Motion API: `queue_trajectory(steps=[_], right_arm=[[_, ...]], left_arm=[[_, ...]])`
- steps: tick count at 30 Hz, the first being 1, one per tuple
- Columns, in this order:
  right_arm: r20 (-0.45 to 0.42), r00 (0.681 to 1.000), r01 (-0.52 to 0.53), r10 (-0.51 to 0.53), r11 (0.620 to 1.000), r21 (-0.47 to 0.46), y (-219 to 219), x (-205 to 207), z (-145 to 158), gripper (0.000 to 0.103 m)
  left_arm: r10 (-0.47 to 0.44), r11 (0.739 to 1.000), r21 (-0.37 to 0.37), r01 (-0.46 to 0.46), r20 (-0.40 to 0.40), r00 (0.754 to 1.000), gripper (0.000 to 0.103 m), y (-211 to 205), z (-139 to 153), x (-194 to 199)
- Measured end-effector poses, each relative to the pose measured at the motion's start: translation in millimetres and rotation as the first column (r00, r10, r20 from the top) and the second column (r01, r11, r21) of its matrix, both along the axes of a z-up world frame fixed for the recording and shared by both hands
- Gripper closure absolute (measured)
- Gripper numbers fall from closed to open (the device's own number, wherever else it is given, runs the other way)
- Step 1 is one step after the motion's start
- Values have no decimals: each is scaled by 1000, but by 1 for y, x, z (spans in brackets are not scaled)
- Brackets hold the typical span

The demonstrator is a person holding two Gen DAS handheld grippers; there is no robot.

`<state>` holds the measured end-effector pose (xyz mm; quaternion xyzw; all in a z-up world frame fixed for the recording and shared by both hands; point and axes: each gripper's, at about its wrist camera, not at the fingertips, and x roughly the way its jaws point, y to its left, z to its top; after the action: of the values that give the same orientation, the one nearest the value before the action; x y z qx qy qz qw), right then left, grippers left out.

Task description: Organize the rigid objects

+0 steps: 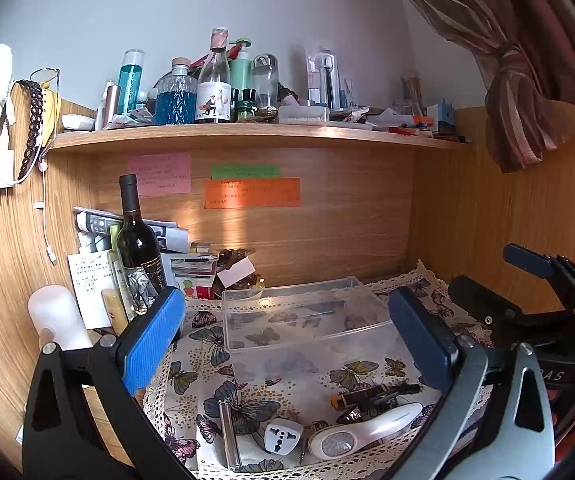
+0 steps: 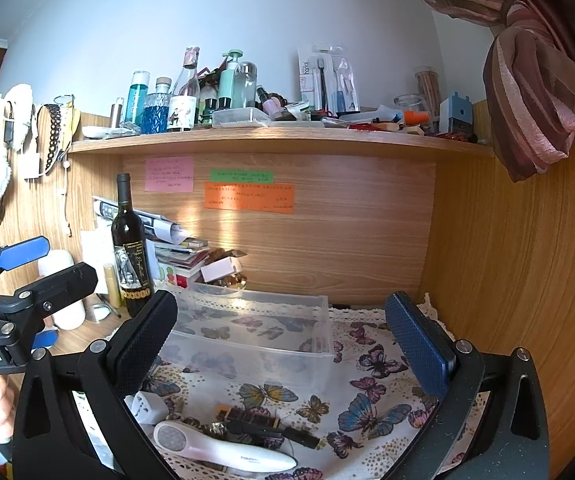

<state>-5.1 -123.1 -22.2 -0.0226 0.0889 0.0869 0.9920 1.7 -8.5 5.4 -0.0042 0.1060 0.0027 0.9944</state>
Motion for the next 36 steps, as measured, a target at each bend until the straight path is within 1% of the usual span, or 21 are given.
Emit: queue_trajectory(steps=[36], right_arm=[[-4, 1000, -8, 8, 1000, 6, 0, 1, 1, 0]], left_arm=[[-2, 1000, -2, 2, 16, 1000, 0, -2, 2, -1]])
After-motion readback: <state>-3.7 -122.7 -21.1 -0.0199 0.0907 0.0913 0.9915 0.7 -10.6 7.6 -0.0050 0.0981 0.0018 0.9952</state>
